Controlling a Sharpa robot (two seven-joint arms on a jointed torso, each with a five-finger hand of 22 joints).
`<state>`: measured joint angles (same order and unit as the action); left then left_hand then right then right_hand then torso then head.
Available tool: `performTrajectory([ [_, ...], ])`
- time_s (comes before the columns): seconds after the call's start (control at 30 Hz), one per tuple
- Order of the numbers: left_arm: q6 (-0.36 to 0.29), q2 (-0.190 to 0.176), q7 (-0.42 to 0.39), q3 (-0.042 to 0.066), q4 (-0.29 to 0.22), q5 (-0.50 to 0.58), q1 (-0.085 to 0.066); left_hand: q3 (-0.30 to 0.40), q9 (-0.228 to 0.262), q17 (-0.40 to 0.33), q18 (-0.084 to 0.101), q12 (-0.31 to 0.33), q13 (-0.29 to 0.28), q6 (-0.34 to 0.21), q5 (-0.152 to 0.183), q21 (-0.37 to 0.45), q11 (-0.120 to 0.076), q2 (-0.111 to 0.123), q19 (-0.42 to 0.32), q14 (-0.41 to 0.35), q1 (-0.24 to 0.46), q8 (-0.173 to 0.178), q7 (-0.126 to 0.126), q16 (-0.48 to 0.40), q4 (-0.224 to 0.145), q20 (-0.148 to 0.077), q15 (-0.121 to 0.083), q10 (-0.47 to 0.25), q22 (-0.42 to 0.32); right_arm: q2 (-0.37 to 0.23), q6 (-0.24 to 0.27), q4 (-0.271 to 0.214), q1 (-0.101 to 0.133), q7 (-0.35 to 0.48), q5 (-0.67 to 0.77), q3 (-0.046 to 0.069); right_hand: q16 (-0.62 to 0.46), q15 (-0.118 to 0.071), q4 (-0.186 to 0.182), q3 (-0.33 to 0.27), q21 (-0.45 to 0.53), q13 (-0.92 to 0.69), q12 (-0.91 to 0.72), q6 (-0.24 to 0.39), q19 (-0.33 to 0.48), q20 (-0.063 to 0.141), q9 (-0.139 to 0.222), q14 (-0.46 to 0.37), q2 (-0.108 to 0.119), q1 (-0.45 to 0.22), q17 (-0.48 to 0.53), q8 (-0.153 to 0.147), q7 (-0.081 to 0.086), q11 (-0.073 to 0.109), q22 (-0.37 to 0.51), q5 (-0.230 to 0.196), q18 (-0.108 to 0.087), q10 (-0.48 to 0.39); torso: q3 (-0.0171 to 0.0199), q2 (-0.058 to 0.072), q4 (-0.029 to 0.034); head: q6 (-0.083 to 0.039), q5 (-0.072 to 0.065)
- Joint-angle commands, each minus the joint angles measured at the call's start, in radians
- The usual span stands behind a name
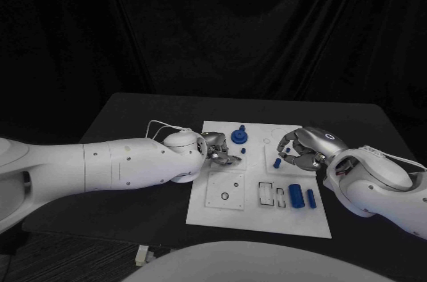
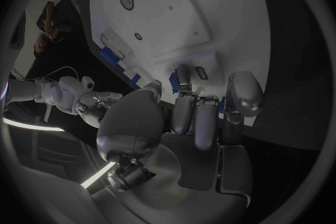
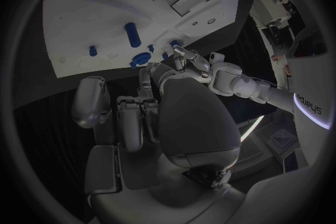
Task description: Assemble the parts on the task board
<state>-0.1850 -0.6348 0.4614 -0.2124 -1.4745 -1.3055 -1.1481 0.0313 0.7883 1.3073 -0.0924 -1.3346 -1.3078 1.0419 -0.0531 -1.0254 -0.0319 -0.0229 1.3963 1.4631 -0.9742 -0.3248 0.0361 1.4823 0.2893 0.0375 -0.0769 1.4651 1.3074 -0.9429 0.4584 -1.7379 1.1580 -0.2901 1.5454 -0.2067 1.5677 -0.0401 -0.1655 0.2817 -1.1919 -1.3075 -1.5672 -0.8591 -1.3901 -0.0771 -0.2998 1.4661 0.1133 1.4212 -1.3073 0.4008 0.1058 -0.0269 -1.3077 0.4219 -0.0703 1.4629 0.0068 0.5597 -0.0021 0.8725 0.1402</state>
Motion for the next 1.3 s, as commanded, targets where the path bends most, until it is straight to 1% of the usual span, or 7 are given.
performTrajectory([
  [0.03, 0.03, 0.004, -0.014, -0.001, 0.003, 0.006, 0.003, -0.017, 0.039, 0.195, -0.001, 0.006, -0.07, -0.026, 0.005, 0.003, -0.004, -0.011, -0.004, 0.073, -0.012, -0.028, 0.0, -0.007, -0.001, -0.007, -0.006, 0.0, 0.139, 0.0, 0.005, 0.0, -0.002, -0.007, 0.007, 0.0, 0.003, 0.006, 0.001, 0.004, 0.005, -0.263, -0.004, -0.008, 0.009, 0.001, -0.001, 0.104, -0.001, 0.01, -0.263, 0.005, 0.001, -0.002, -0.143, 0.003, -0.016, 0.108, -0.0003, 0.0, 0.0, 0.0, 0.0],
  [0.6, 0.048, 0.009, -0.014, -0.001, 0.008, 0.006, 0.003, -0.083, 0.304, 0.199, 0.0, 0.002, -0.074, -0.131, 0.003, -0.001, -0.014, -0.047, 0.001, 0.076, -0.067, -0.243, -0.013, -0.003, -0.003, -0.012, -0.013, 0.004, 0.141, 0.002, 0.004, 0.003, -0.003, -0.006, 0.007, 0.0, 0.003, 0.006, 0.003, 0.006, 0.006, -0.263, -0.004, -0.008, 0.009, 0.001, -0.002, 0.105, -0.001, 0.012, -0.263, 0.005, 0.002, -0.002, -0.142, 0.005, -0.016, 0.108, 0.0001, 0.0, 0.0, 0.0, 0.0],
  [1.13, 0.025, 0.014, -0.026, -0.001, 0.014, 0.006, 0.003, -0.154, 0.407, 0.218, 0.005, -0.053, -0.117, -0.153, 0.005, -0.037, -0.025, -0.049, 0.017, 0.087, -0.013, -0.325, -0.025, 0.024, 0.001, -0.022, -0.023, 0.031, 0.148, 0.002, 0.002, 0.004, -0.003, -0.006, 0.007, 0.0, 0.002, 0.006, 0.003, 0.007, 0.006, -0.263, -0.004, -0.008, 0.009, 0.001, -0.002, 0.104, -0.001, 0.011, -0.262, 0.005, 0.002, -0.002, -0.142, 0.006, -0.016, 0.108, 0.0, 0.0, -0.0004, 0.0, 0.002],
  [1.17, 0.024, 0.014, -0.025, -0.001, 0.014, 0.006, 0.003, -0.159, 0.438, 0.22, 0.006, -0.058, -0.121, -0.125, 0.005, -0.04, -0.026, -0.052, 0.019, 0.088, -0.014, -0.378, -0.028, 0.027, 0.001, -0.023, -0.025, 0.034, 0.149, 0.002, 0.002, 0.005, -0.003, -0.006, 0.007, 0.0, 0.002, 0.006, 0.003, 0.007, 0.006, -0.263, -0.004, -0.008, 0.009, 0.001, -0.002, 0.104, -0.001, 0.011, -0.262, 0.005, 0.002, -0.002, -0.142, 0.006, -0.016, 0.108, -0.0002, 0.0, -0.0002, 0.0, 0.002],
  [1.23, 0.023, 0.015, -0.024, -0.001, 0.013, 0.006, 0.003, -0.176, 0.531, 0.227, 0.008, -0.073, -0.133, -0.028, 0.006, -0.055, -0.034, -0.059, 0.025, 0.092, -0.018, -0.545, -0.036, 0.036, 0.001, -0.029, -0.03, 0.042, 0.152, 0.002, 0.002, 0.005, -0.003, -0.006, 0.007, 0.0, 0.002, 0.006, 0.003, 0.007, 0.006, -0.263, -0.004, -0.008, 0.009, 0.001, -0.002, 0.104, -0.001, 0.011, -0.262, 0.005, 0.002, -0.002, -0.142, 0.006, -0.016, 0.108, 0.0, 0.0, -0.0001, 0.0, 0.002],
  [1.27, 0.023, 0.015, -0.024, -0.001, 0.013, 0.006, 0.003, -0.177, 0.539, 0.228, 0.008, -0.075, -0.134, -0.02, 0.005, -0.055, -0.035, -0.059, 0.025, 0.092, -0.019, -0.56, -0.037, 0.038, 0.001, -0.029, -0.031, 0.042, 0.152, 0.002, 0.001, 0.004, -0.003, -0.006, 0.007, 0.0, 0.002, 0.006, 0.003, 0.007, 0.006, -0.263, -0.004, -0.008, 0.009, 0.001, -0.002, 0.104, -0.001, 0.011, -0.262, 0.005, 0.002, -0.002, -0.142, 0.006, -0.016, 0.108, 0.0001, 0.0, 0.0, 0.0, 0.002],
  [1.3, 0.022, 0.015, -0.023, -0.001, 0.013, 0.006, 0.003, -0.181, 0.575, 0.232, 0.009, -0.086, -0.143, 0.031, 0.004, -0.064, -0.038, -0.066, 0.03, 0.094, -0.02, -0.633, -0.041, 0.044, 0.001, -0.031, -0.034, 0.048, 0.153, 0.002, 0.001, 0.004, -0.003, -0.006, 0.007, 0.0, 0.002, 0.006, 0.003, 0.007, 0.006, -0.263, -0.004, -0.008, 0.009, 0.001, -0.002, 0.104, -0.001, 0.011, -0.262, 0.005, 0.002, -0.002, -0.142, 0.006, -0.016, 0.108, 0.0, 0.0, -0.0001, 0.0, 0.002],
])
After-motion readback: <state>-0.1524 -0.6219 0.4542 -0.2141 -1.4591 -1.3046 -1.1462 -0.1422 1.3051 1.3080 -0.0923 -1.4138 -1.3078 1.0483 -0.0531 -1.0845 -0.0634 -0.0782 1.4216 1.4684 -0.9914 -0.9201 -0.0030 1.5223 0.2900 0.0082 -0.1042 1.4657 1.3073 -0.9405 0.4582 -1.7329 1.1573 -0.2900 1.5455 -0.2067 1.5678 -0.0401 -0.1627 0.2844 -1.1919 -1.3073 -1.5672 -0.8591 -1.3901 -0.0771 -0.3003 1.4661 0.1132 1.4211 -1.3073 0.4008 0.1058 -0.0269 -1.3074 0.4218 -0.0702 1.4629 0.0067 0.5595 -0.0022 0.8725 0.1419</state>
